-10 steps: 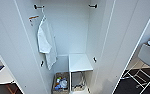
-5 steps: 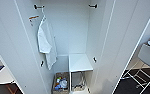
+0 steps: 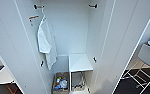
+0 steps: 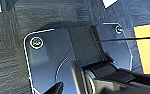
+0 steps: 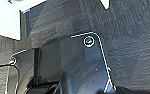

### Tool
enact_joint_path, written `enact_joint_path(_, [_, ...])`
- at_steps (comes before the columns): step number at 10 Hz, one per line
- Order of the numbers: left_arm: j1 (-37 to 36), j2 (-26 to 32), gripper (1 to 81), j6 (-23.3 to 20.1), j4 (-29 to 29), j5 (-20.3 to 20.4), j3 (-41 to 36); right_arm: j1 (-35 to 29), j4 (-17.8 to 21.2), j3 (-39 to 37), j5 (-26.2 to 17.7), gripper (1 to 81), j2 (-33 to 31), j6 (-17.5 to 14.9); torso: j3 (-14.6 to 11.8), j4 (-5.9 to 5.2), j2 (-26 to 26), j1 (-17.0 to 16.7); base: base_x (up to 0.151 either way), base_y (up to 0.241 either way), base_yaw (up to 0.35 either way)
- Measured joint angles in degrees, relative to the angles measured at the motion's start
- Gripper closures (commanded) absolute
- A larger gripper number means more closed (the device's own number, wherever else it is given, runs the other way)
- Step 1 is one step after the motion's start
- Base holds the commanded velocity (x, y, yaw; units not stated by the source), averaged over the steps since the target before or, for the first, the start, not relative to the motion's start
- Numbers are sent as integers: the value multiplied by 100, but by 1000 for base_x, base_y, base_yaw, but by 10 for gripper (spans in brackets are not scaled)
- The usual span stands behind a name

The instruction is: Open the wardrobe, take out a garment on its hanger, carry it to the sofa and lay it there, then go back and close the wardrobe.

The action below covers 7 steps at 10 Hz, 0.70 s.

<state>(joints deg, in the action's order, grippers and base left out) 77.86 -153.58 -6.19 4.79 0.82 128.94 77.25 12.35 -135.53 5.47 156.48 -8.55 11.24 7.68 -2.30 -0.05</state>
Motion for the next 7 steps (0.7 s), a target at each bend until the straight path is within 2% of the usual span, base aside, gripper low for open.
enact_joint_path(3, [-207,981,10,5,16,183,-664,-355,18,668,-16,10,-689,48,0,0,0,0,0,0,0])
enact_joint_path(5, [-336,1364,10,27,52,205,-924,-641,96,922,-24,10,-1180,191,0,0,0,0,0,0,0])
enact_joint_path(7, [-514,1758,10,44,138,256,-1150,-909,134,990,-55,10,-1403,315,0,0,0,0,0,0,0])
